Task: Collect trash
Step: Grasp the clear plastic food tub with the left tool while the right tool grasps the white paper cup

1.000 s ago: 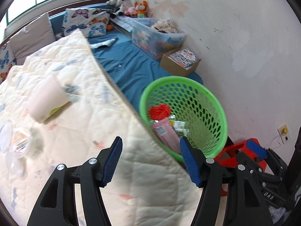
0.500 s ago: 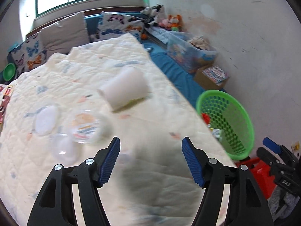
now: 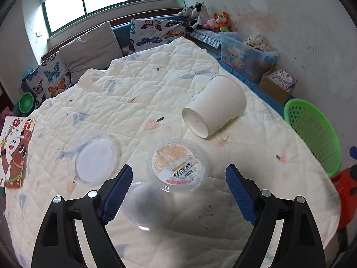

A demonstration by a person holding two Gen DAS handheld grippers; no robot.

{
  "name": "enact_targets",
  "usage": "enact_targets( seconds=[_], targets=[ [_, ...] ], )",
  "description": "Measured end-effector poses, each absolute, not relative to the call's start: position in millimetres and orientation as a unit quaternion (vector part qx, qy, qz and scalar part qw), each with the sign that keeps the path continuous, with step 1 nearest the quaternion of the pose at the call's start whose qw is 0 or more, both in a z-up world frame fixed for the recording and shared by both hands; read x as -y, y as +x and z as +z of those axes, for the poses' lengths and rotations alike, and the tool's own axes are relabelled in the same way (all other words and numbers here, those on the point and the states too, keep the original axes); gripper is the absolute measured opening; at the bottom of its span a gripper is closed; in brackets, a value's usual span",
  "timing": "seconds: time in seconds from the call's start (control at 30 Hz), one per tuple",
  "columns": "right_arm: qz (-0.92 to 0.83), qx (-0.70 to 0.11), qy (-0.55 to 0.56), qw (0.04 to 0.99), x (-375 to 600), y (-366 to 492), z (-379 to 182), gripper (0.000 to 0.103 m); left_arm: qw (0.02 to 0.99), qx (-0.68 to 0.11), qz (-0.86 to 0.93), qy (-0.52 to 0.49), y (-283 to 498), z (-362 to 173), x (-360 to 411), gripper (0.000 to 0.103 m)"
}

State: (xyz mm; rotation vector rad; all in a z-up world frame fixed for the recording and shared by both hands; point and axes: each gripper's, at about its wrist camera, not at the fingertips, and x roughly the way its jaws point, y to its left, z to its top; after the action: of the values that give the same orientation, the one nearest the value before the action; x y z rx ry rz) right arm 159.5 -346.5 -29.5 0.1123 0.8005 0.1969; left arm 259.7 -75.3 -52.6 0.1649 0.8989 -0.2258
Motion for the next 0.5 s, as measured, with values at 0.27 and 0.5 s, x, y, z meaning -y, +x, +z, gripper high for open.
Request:
enact_targets(
  seconds=[0.27, 0.5],
  targets=[
    [0.105, -0.398, 0.049, 0.910, 330, 171, -32, 0.076, 0.878, -0.450, -0.133, 0.101, 279, -70, 76, 0.085],
    [0.115, -0.407, 0.044, 0.905, 314, 181, -35, 0.076, 0.871, -0.456, -0.150, 0.104, 288, -78, 77, 0.082]
  ],
)
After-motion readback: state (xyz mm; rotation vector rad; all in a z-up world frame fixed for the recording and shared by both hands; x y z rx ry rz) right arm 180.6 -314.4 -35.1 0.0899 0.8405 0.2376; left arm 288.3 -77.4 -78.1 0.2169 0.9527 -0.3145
